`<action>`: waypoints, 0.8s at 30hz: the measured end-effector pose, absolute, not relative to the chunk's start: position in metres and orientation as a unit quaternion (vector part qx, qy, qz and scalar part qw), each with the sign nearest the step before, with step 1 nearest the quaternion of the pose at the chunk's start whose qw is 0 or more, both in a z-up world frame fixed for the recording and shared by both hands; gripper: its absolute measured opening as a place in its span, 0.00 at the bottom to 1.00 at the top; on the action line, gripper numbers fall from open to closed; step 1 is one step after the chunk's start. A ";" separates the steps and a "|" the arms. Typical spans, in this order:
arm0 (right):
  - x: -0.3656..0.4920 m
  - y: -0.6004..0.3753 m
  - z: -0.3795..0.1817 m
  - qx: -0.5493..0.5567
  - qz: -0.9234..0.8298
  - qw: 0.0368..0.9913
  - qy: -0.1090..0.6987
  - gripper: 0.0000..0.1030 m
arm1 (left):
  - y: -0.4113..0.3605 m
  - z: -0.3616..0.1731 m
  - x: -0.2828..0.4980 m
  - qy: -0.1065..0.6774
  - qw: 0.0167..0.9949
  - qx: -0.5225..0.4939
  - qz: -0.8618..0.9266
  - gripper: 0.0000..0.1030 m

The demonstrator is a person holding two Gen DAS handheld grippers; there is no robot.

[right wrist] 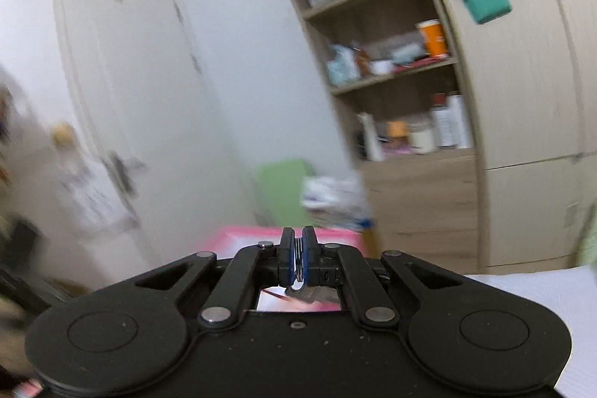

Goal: Organize rigid objects
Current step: 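Carry the keys into the box and open the right tool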

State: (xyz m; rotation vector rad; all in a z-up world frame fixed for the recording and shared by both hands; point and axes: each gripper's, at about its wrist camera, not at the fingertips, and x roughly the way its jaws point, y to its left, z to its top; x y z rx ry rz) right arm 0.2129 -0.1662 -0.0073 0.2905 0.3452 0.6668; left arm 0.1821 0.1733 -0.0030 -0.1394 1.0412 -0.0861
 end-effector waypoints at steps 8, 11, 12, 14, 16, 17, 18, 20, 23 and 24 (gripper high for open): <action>0.206 -0.115 0.002 0.162 0.422 0.864 0.219 0.05 | 0.173 -0.002 0.181 0.495 0.865 -0.067 -0.043 0.20; 0.206 -0.093 -0.006 0.153 0.442 0.850 0.242 0.05 | 0.174 -0.002 0.181 0.494 0.866 -0.068 -0.044 0.20; 0.206 -0.086 -0.009 0.146 0.448 0.846 0.248 0.05 | 0.174 -0.002 0.181 0.494 0.866 -0.069 -0.045 0.20; 0.208 -0.073 -0.015 0.132 0.458 0.838 0.265 0.05 | 0.176 -0.003 0.181 0.494 0.865 -0.071 -0.046 0.20; 0.208 -0.062 -0.020 0.120 0.465 0.831 0.283 0.05 | 0.176 -0.003 0.181 0.494 0.866 -0.072 -0.047 0.20; 0.207 -0.058 -0.022 0.113 0.465 0.829 0.289 0.05 | 0.176 -0.003 0.181 0.493 0.866 -0.071 -0.047 0.20; 0.206 -0.052 -0.025 0.100 0.462 0.830 0.296 0.05 | 0.175 -0.003 0.181 0.493 0.866 -0.070 -0.047 0.20; 0.202 -0.045 -0.028 0.072 0.451 0.837 0.300 0.05 | 0.175 -0.003 0.181 0.493 0.866 -0.070 -0.047 0.20; 0.203 -0.040 -0.032 0.044 0.447 0.839 0.306 0.05 | 0.175 -0.003 0.181 0.493 0.866 -0.070 -0.047 0.20; 0.204 -0.041 -0.033 0.044 0.447 0.838 0.309 0.05 | 0.175 -0.003 0.181 0.493 0.866 -0.069 -0.048 0.20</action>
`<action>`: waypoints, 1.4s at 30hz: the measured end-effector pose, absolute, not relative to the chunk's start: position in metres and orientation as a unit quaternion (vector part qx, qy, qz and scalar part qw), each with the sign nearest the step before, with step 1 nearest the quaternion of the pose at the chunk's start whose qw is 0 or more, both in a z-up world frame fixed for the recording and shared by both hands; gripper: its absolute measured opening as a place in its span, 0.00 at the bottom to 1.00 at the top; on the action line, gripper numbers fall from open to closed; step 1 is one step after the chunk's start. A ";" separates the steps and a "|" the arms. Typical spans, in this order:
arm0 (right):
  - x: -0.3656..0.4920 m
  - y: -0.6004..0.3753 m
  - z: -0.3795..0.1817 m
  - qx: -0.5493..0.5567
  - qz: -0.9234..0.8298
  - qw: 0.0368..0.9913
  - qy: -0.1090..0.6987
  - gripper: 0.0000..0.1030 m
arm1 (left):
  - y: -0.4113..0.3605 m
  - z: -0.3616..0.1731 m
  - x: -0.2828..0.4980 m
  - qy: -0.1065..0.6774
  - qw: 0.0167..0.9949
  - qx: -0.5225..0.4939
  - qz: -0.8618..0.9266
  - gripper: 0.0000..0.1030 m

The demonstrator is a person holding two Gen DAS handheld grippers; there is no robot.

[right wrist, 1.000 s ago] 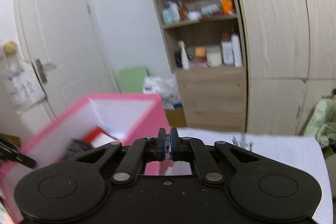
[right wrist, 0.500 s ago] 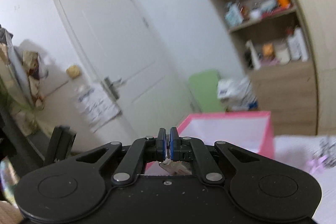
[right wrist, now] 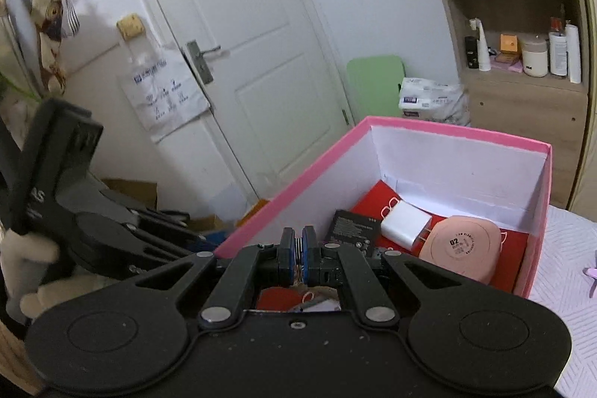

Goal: Organize rigid objects
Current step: 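Carry the keys into the box and open the right tool, then grasp the purple star keychain on the bed with the right tool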

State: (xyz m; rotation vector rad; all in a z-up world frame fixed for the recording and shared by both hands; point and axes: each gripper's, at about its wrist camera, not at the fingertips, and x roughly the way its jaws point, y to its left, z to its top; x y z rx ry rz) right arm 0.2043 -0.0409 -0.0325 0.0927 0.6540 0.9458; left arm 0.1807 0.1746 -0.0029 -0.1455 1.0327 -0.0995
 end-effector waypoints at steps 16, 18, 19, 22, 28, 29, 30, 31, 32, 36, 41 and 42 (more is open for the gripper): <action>0.216 -0.117 -0.015 0.115 0.404 0.861 0.287 0.18 | 0.175 -0.003 0.182 0.497 0.864 -0.072 -0.045 0.21; 0.218 -0.135 -0.014 0.124 0.381 0.872 0.282 0.18 | 0.175 -0.003 0.183 0.497 0.863 -0.073 -0.044 0.21; 0.219 -0.144 -0.014 0.128 0.368 0.877 0.281 0.18 | 0.175 -0.003 0.183 0.498 0.863 -0.073 -0.044 0.21; 0.225 -0.169 -0.016 0.134 0.323 0.894 0.280 0.18 | 0.175 -0.003 0.182 0.497 0.863 -0.072 -0.044 0.21; 0.231 -0.197 -0.027 0.093 0.238 0.923 0.287 0.26 | 0.175 -0.002 0.183 0.498 0.863 -0.074 -0.043 0.21; 0.233 -0.200 -0.030 0.085 0.225 0.926 0.291 0.26 | 0.175 -0.002 0.183 0.498 0.863 -0.073 -0.043 0.21; 0.236 -0.204 -0.034 0.078 0.215 0.928 0.294 0.27 | 0.175 -0.002 0.183 0.498 0.863 -0.073 -0.043 0.21; 0.238 -0.206 -0.037 0.072 0.205 0.930 0.297 0.29 | 0.176 -0.002 0.182 0.497 0.863 -0.073 -0.043 0.21; 0.241 -0.208 -0.042 0.066 0.196 0.931 0.301 0.31 | 0.176 -0.003 0.182 0.497 0.863 -0.073 -0.043 0.21; 0.255 -0.210 -0.063 0.037 0.171 0.933 0.316 0.42 | 0.176 -0.002 0.182 0.497 0.863 -0.072 -0.043 0.21; 0.274 -0.201 -0.090 0.009 0.182 0.926 0.332 0.52 | 0.176 -0.002 0.182 0.497 0.863 -0.072 -0.042 0.21; 0.279 -0.198 -0.095 0.004 0.188 0.924 0.332 0.55 | 0.176 -0.002 0.182 0.497 0.863 -0.071 -0.043 0.21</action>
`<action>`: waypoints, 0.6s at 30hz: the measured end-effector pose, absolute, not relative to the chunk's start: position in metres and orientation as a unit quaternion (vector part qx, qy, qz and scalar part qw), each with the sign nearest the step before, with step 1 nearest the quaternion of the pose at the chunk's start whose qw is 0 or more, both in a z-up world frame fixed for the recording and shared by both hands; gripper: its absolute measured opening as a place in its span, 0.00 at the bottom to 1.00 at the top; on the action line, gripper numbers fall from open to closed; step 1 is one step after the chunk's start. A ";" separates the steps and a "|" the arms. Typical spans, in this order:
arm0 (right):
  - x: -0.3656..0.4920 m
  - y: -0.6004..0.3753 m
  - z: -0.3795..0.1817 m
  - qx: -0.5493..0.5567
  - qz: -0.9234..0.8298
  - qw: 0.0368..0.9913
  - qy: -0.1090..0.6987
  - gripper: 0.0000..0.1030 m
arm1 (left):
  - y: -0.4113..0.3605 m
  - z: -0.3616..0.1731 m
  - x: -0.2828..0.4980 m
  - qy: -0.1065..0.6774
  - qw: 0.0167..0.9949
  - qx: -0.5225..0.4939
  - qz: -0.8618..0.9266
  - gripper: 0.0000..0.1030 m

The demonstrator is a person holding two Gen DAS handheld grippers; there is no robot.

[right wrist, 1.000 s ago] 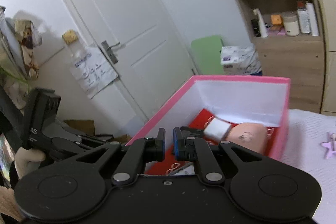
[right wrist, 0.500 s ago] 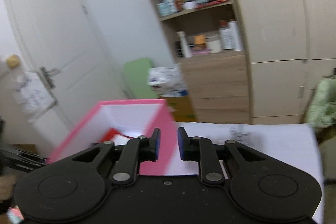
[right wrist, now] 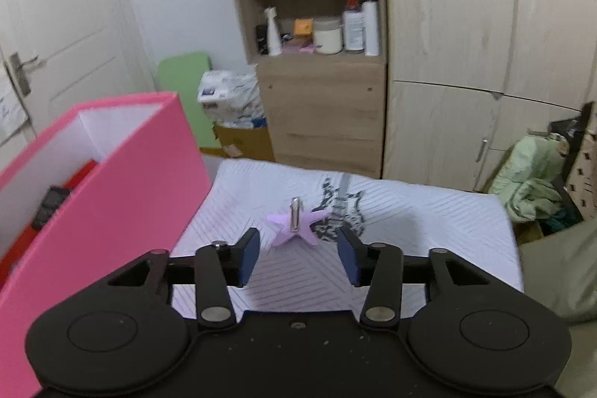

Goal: Organize rigid objects
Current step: 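Grasp the purple star keychain on the bed with the right tool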

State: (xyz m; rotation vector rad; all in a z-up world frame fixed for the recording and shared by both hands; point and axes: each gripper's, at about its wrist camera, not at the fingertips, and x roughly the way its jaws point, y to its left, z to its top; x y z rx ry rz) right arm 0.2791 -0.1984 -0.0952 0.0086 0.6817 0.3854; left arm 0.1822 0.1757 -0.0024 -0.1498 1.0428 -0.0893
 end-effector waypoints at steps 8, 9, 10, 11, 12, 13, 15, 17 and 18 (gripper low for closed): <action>0.313 -0.180 -0.123 -0.024 0.189 0.917 0.352 0.60 | 0.176 -0.002 0.182 0.498 0.863 -0.071 -0.043 0.21; 0.316 -0.178 -0.126 -0.031 0.185 0.917 0.352 0.61 | 0.175 -0.002 0.182 0.498 0.863 -0.072 -0.043 0.21; 0.317 -0.177 -0.127 -0.035 0.182 0.919 0.347 0.64 | 0.175 -0.002 0.182 0.498 0.863 -0.072 -0.043 0.21; 0.318 -0.176 -0.128 -0.038 0.180 0.921 0.343 0.65 | 0.175 -0.002 0.182 0.498 0.863 -0.072 -0.042 0.21; 0.320 -0.176 -0.129 -0.037 0.179 0.923 0.340 0.66 | 0.175 -0.002 0.182 0.498 0.863 -0.072 -0.042 0.21; 0.322 -0.176 -0.129 -0.034 0.178 0.924 0.337 0.67 | 0.175 -0.002 0.182 0.497 0.864 -0.072 -0.042 0.21; 0.322 -0.175 -0.132 -0.033 0.174 0.928 0.327 0.67 | 0.175 -0.002 0.182 0.497 0.864 -0.072 -0.042 0.21; 0.320 -0.173 -0.134 -0.032 0.171 0.932 0.318 0.68 | 0.175 -0.002 0.182 0.497 0.864 -0.072 -0.042 0.21; 0.320 -0.173 -0.134 -0.032 0.171 0.933 0.315 0.68 | 0.175 -0.002 0.182 0.498 0.863 -0.072 -0.042 0.21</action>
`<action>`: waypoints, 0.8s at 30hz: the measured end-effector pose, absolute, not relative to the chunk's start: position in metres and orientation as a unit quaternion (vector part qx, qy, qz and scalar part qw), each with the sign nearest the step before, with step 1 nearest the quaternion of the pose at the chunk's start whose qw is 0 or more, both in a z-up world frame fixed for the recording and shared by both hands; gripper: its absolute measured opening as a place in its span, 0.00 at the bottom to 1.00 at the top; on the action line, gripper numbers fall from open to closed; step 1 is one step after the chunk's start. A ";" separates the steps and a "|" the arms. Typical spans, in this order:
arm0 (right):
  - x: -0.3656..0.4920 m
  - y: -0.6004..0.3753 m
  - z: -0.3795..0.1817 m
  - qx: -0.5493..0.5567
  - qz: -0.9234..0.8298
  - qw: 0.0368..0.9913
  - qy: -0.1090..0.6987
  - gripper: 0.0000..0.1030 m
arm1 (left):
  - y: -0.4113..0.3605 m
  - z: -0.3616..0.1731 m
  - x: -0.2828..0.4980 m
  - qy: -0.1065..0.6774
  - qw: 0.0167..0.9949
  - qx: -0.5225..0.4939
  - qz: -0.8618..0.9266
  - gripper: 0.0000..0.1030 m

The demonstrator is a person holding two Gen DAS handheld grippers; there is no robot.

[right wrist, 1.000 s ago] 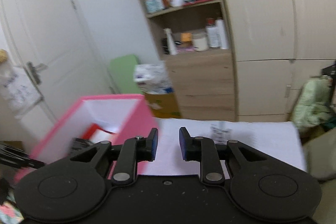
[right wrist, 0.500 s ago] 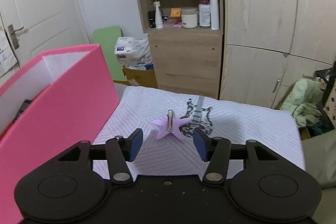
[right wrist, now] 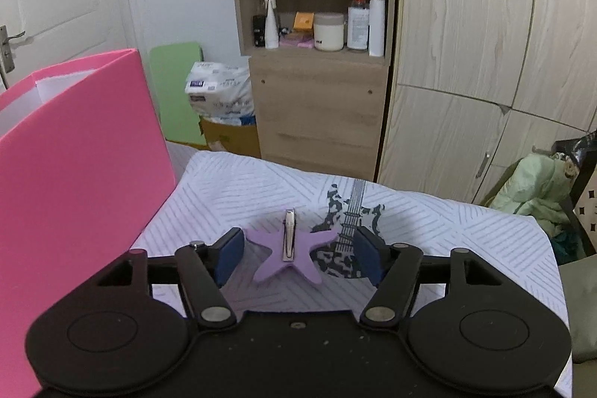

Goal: Organize rigid objects
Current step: 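Carry the purple star into the box and release it onto the phone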

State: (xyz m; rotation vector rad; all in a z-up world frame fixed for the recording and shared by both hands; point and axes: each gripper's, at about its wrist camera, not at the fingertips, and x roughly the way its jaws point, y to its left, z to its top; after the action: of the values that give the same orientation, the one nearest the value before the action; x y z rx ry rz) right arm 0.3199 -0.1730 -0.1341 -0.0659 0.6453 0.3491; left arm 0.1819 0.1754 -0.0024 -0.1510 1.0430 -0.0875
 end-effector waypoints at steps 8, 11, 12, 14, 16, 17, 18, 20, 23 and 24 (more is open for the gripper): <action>0.318 -0.169 -0.132 -0.032 0.169 0.934 0.315 0.56 | 0.175 -0.002 0.182 0.497 0.864 -0.073 -0.040 0.21; 0.314 -0.172 -0.130 -0.024 0.167 0.932 0.319 0.56 | 0.175 -0.002 0.182 0.498 0.863 -0.075 -0.041 0.21; 0.312 -0.174 -0.129 -0.019 0.170 0.932 0.320 0.56 | 0.175 -0.002 0.182 0.498 0.863 -0.074 -0.041 0.21; 0.306 -0.178 -0.124 -0.002 0.178 0.931 0.318 0.56 | 0.175 -0.002 0.182 0.498 0.863 -0.072 -0.040 0.21; 0.298 -0.180 -0.115 0.012 0.186 0.932 0.312 0.56 | 0.175 -0.002 0.182 0.498 0.864 -0.072 -0.040 0.21; 0.293 -0.180 -0.110 0.018 0.190 0.933 0.306 0.56 | 0.175 -0.002 0.182 0.497 0.864 -0.072 -0.040 0.22; 0.287 -0.180 -0.101 0.023 0.198 0.934 0.297 0.56 | 0.174 -0.002 0.182 0.497 0.864 -0.071 -0.040 0.22; 0.275 -0.179 -0.086 0.033 0.214 0.935 0.283 0.56 | 0.174 -0.002 0.182 0.495 0.865 -0.073 -0.040 0.21; 0.255 -0.174 -0.056 0.054 0.251 0.933 0.254 0.57 | 0.174 -0.001 0.180 0.493 0.866 -0.075 -0.040 0.22; 0.249 -0.172 -0.049 0.060 0.262 0.931 0.247 0.57 | 0.175 -0.001 0.180 0.493 0.866 -0.076 -0.040 0.22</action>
State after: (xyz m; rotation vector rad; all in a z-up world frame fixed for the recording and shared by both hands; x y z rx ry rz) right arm 0.2493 -0.1724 -0.0489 0.1233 0.5056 0.5373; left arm 0.1799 0.1747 -0.0013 -0.1586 1.0322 -0.0835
